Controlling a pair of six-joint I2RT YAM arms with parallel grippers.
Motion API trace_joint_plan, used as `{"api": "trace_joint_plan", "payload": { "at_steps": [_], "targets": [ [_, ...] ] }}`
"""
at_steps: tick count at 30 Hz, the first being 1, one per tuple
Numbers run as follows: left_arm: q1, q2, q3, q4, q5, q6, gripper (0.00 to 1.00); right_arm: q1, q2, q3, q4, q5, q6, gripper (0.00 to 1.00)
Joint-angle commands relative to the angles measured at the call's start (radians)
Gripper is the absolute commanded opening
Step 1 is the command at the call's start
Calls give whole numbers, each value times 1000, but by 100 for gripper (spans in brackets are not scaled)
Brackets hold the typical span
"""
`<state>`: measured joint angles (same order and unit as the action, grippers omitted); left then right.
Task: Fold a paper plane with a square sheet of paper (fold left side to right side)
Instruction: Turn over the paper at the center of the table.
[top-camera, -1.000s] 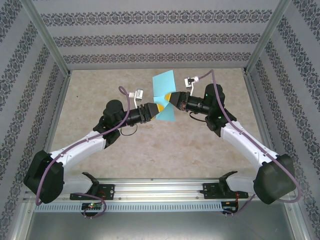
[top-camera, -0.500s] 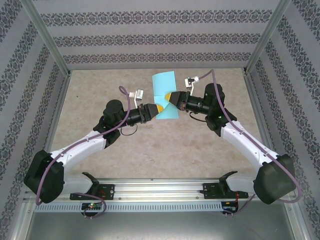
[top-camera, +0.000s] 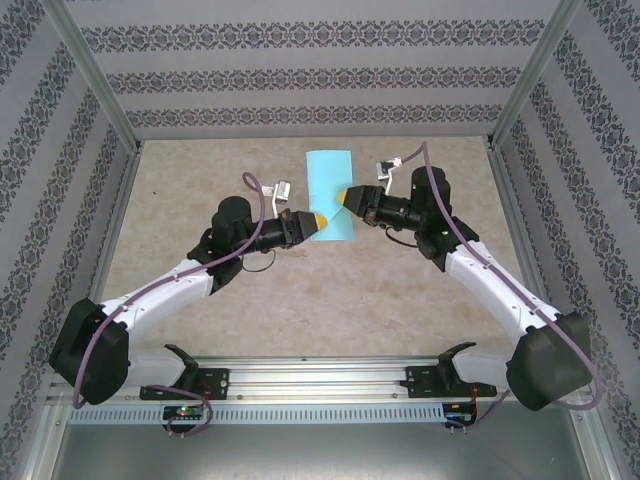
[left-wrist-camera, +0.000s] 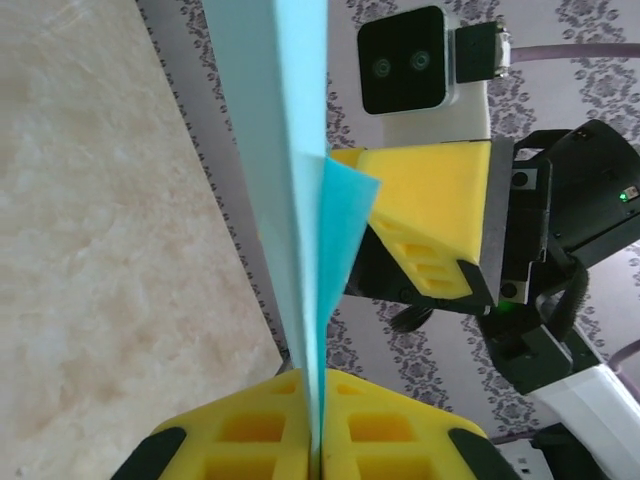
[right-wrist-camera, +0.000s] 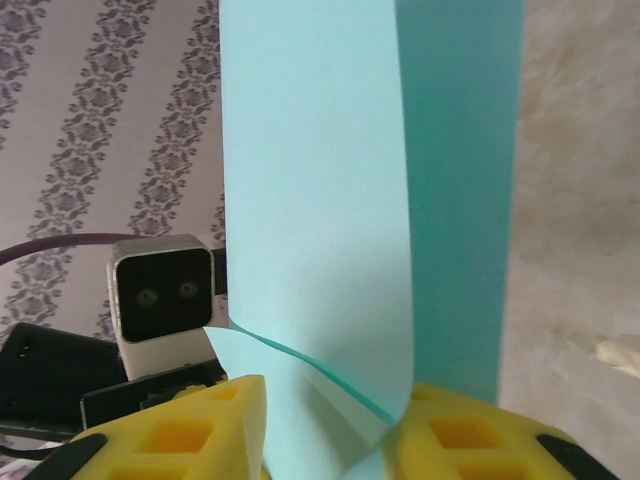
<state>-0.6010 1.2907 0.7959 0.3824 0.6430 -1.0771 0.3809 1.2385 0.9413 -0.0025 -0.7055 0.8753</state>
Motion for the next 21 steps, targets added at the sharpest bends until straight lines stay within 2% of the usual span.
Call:
{"api": "trace_joint_plan", "payload": {
  "at_steps": [1, 4, 9, 15, 18, 21],
  "targets": [
    [-21, -11, 55, -214, -57, 157, 9, -33, -47, 29, -148, 62, -108, 39],
    [-47, -15, 111, -475, -185, 312, 10, -69, -71, 37, -295, 139, -189, 43],
    [-123, 24, 225, -873, -495, 495, 5, -97, -104, 77, -584, 414, -357, 52],
    [-245, 133, 380, -1215, -880, 504, 2, -140, -144, 15, -665, 584, -399, 60],
    [-295, 243, 481, -1388, -1036, 465, 2, -163, -166, -31, -646, 587, -399, 68],
    [-336, 373, 586, -1530, -1130, 417, 2, -183, -186, -71, -626, 568, -405, 79]
  ]
}}
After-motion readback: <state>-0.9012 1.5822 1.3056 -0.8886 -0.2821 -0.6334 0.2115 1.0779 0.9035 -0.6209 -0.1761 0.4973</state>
